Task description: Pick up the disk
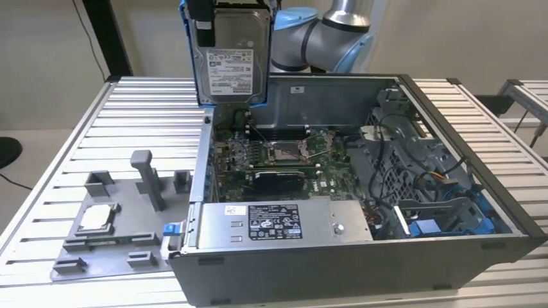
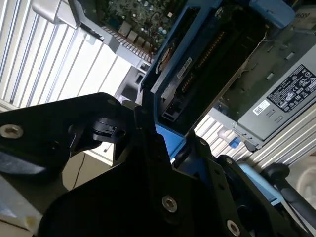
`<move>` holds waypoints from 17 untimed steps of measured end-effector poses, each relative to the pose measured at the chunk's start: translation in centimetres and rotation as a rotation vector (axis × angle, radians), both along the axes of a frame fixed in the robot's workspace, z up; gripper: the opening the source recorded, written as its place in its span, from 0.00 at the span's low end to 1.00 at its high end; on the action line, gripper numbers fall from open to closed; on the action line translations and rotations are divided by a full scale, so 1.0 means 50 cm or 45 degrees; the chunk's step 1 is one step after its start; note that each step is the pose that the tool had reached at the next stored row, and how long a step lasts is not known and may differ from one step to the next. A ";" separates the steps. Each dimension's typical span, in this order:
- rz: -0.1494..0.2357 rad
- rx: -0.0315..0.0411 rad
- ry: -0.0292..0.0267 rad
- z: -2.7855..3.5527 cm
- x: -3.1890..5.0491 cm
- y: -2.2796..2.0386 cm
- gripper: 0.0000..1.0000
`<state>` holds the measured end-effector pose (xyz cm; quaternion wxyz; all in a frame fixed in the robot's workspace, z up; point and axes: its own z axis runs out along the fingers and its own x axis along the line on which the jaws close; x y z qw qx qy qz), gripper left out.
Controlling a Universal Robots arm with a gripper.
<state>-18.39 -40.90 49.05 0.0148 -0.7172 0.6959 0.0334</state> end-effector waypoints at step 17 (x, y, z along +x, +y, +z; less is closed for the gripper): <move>0.000 -0.0002 0.0000 0.000 0.030 -0.0043 0.00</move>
